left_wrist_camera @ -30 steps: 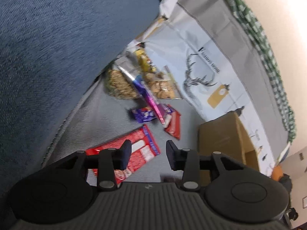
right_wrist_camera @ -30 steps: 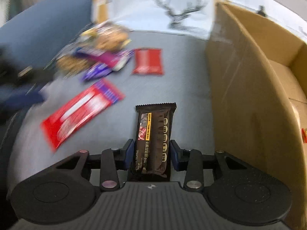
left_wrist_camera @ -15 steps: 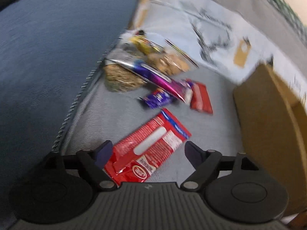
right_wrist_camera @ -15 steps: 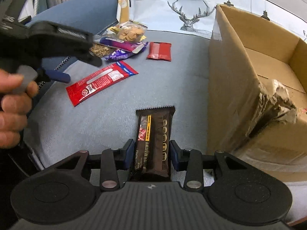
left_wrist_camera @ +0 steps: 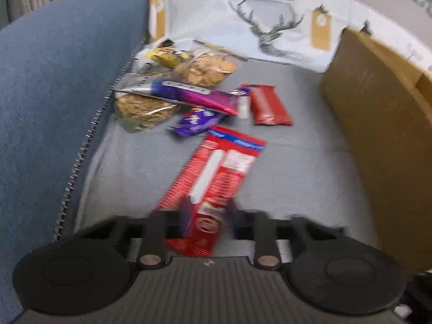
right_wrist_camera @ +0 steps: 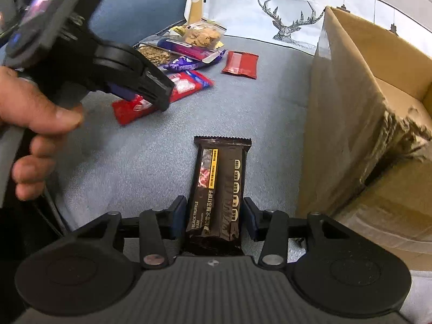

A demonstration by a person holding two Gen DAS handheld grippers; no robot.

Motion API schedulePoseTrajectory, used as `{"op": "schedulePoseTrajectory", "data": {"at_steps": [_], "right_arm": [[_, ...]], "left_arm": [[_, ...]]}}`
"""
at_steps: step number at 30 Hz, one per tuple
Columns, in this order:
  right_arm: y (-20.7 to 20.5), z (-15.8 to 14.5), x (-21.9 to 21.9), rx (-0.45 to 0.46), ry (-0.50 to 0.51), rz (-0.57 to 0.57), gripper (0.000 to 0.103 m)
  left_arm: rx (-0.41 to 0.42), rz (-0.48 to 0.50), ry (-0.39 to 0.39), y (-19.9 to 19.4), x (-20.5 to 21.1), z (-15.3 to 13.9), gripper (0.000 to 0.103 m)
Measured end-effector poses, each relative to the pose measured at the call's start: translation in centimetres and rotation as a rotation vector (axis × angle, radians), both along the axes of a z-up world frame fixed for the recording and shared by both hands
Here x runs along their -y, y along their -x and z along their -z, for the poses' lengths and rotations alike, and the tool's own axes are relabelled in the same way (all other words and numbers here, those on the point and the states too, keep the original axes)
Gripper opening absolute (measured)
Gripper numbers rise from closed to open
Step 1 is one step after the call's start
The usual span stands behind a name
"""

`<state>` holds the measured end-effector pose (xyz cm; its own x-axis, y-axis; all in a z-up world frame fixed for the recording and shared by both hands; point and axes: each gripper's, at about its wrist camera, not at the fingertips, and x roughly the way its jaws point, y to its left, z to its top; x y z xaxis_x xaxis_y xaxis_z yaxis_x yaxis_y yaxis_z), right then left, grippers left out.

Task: Organize snacks
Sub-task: 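Grasp the dark chocolate bar with the right tool while the left tool grasps the red wafer pack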

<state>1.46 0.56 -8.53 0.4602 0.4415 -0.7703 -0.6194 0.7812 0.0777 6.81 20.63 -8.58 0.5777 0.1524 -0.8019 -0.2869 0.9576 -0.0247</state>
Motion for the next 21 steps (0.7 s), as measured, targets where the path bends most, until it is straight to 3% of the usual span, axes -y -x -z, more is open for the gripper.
{"op": "schedulePoseTrajectory", "data": {"at_steps": [1, 4, 6, 7, 8, 10, 12, 16, 17, 18, 19, 20, 21], "right_arm": [[-0.1, 0.0, 0.0, -0.001, -0.004, 0.001, 0.044], [-0.1, -0.2, 0.2, -0.006, -0.019, 0.007, 0.042], [-0.1, -0.3, 0.4, -0.014, -0.026, 0.01, 0.042], [-0.1, -0.3, 0.4, -0.015, -0.027, 0.009, 0.042], [-0.1, -0.3, 0.3, -0.015, -0.026, 0.008, 0.042], [-0.1, -0.3, 0.4, -0.014, -0.023, 0.002, 0.042], [-0.1, -0.3, 0.5, -0.015, -0.022, 0.0, 0.043], [-0.4, -0.2, 0.6, -0.021, -0.027, 0.001, 0.044], [-0.4, -0.2, 0.6, -0.021, -0.027, -0.002, 0.044], [-0.4, -0.2, 0.6, -0.019, -0.026, -0.005, 0.044], [-0.4, -0.1, 0.5, -0.016, -0.024, -0.007, 0.045], [-0.4, -0.1, 0.5, -0.013, -0.021, -0.011, 0.045], [-0.4, -0.1, 0.4, -0.007, -0.017, -0.015, 0.045]], "left_arm": [[-0.006, 0.004, 0.039, 0.2, -0.1, -0.3, 0.002], [-0.04, -0.003, 0.2, 1.2, -0.6, -0.6, 0.002], [0.011, 0.017, 0.175, 1.6, -0.1, -1.4, 0.009], [0.027, 0.018, 0.141, 1.5, 0.1, -1.6, 0.033], [0.036, 0.009, 0.097, 1.2, 0.2, -1.6, 0.064], [0.038, -0.015, 0.006, 0.4, 0.4, -1.2, 0.085], [0.037, -0.017, -0.051, -0.6, 0.4, -0.6, 0.085], [-0.048, -0.004, -0.077, -2.4, 0.0, 1.7, 0.087], [-0.031, 0.0, -0.085, -2.3, 0.0, 1.8, 0.085], [-0.029, 0.011, -0.083, -2.3, 0.0, 1.8, 0.082], [-0.017, 0.023, -0.078, -2.1, 0.2, 1.5, 0.065], [-0.006, 0.034, -0.072, -1.9, 0.3, 1.3, 0.055], [-0.004, 0.041, -0.066, -1.7, 0.5, 1.1, 0.053]]}}
